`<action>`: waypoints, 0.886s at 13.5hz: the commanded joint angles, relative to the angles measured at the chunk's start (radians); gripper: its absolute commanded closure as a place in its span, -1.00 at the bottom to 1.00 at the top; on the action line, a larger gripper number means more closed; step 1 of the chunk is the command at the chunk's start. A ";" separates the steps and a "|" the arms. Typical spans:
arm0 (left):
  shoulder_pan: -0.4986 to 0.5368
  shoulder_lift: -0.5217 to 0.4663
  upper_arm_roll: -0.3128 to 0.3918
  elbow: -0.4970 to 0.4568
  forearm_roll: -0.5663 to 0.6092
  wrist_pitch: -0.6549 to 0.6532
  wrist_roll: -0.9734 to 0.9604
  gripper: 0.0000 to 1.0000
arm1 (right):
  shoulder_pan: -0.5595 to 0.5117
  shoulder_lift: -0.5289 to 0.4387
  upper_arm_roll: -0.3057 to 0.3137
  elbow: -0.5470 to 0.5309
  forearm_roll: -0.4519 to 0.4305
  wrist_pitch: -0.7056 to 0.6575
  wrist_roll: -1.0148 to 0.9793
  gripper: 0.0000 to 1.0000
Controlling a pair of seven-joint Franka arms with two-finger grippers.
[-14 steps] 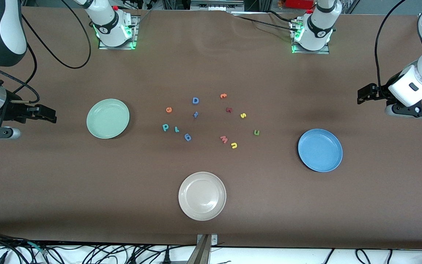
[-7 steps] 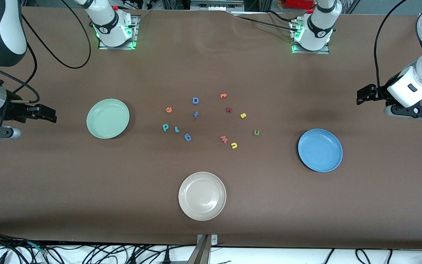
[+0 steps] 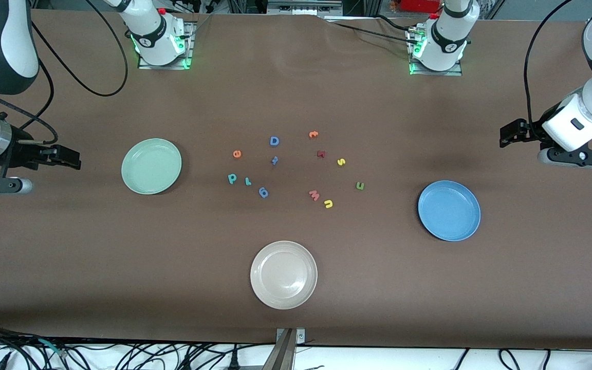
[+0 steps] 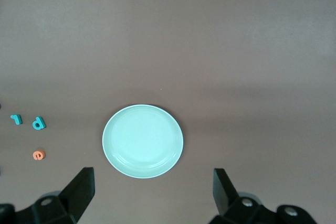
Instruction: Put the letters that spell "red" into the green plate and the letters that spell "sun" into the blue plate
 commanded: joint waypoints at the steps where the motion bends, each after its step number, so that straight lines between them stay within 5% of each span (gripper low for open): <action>1: 0.001 -0.002 -0.006 -0.010 0.035 0.020 -0.001 -1.00 | 0.056 0.012 0.002 0.005 -0.019 -0.012 0.085 -1.00; 12: 0.008 -0.001 -0.006 -0.010 0.034 0.023 -0.001 -1.00 | 0.345 0.124 0.003 -0.064 0.036 0.109 0.542 -0.99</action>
